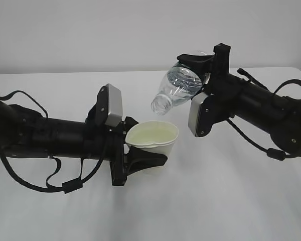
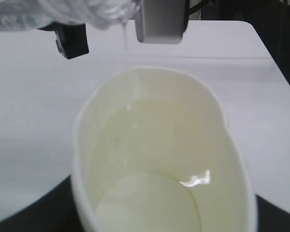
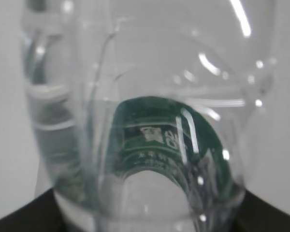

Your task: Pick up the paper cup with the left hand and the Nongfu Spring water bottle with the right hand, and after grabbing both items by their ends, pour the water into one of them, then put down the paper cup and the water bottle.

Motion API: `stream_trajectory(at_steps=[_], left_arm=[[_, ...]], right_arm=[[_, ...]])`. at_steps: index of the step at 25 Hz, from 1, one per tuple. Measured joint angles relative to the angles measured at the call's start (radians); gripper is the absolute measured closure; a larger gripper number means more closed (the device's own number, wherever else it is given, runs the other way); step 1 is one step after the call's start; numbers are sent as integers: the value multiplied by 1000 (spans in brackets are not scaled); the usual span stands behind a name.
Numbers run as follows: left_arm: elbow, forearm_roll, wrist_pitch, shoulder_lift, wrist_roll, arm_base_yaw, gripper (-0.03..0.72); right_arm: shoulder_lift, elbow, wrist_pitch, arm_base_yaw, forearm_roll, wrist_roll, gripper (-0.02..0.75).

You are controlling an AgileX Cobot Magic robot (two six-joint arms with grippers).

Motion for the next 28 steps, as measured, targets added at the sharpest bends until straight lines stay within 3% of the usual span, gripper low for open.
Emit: stream_trajectory(at_steps=[15,28], left_arm=[[0,-4,0,0,0,0,274],[0,-4,0,0,0,0,274]], right_arm=[[0,0,0,15,56,165,330],[0,0,0,15,175,382,330]])
